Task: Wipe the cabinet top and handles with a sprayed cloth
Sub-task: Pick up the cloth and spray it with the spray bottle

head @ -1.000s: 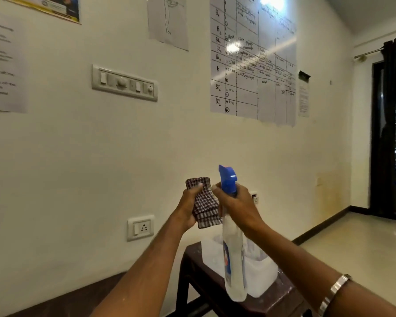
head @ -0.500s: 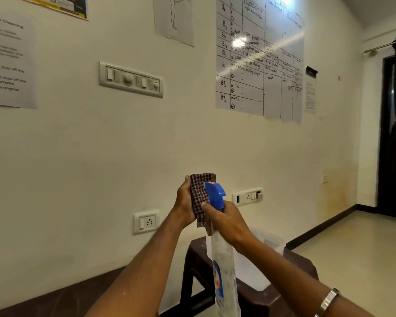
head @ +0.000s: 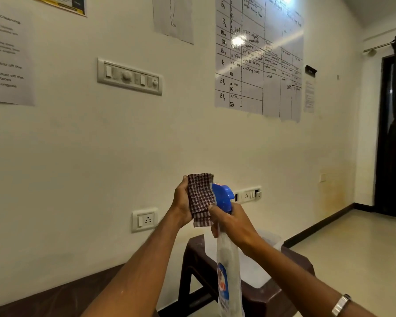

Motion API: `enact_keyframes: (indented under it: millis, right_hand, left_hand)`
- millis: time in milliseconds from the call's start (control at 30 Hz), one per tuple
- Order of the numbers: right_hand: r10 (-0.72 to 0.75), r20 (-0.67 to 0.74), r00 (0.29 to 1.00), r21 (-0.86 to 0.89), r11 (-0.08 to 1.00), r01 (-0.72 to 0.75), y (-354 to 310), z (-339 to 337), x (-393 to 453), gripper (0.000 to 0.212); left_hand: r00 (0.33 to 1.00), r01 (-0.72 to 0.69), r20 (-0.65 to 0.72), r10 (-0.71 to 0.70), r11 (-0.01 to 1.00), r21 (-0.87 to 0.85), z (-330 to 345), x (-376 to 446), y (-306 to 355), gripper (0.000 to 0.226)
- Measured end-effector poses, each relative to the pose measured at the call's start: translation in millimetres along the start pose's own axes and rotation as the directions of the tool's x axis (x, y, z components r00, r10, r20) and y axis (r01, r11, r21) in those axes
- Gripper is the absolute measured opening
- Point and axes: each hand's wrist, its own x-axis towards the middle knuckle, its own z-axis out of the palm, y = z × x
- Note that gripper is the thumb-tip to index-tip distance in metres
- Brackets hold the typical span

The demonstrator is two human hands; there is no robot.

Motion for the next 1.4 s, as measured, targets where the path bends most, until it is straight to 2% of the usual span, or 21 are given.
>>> enact_keyframes:
  millis: [200,333,533,667,900,1000,1233,1400]
  right_hand:
    - [0.021,0.131,0.991,0.034,0.999,-0.025,-2,13,-11,0.026]
    - [0.023,0.079,0.997,0.016,1.0,-0.025,-2,13,-12,0.019]
    - [0.047,0.007,0.999,0.029,0.998,-0.048,-1,3,-12,0.023]
    - [0.062,-0.011,0.998,-0.037,0.997,-0.063,2,2,-14,0.022]
    - [0.069,0.077,0.995,-0.025,0.997,-0.068,2,12,-23,0.02]
    - [0.059,0.106,0.993,-0.076,0.996,-0.052,0,17,-29,0.018]
    - [0.079,0.03,0.996,-0.043,0.996,-0.078,4,6,-30,0.016]
    - [0.113,0.036,0.993,-0.103,0.989,-0.109,5,-2,-34,0.017]
  left_hand:
    - [1.0,0.024,-0.006,-0.024,0.998,-0.059,4,-3,2,0.079]
    - [1.0,0.022,-0.014,-0.023,0.998,-0.054,3,-3,3,0.08]
    - [0.999,-0.001,-0.038,0.001,1.0,-0.001,-1,-3,4,0.076]
    - [1.0,-0.007,-0.024,0.007,1.0,-0.002,-3,-3,3,0.076]
    - [1.0,0.015,0.007,-0.015,1.0,-0.02,-3,-3,2,0.08]
    - [1.0,0.008,0.018,-0.008,1.0,-0.025,-4,-4,2,0.08]
    - [1.0,-0.014,0.027,0.015,1.0,-0.026,-7,-6,4,0.076]
    - [1.0,-0.011,0.024,0.011,1.0,-0.007,-7,-7,5,0.077]
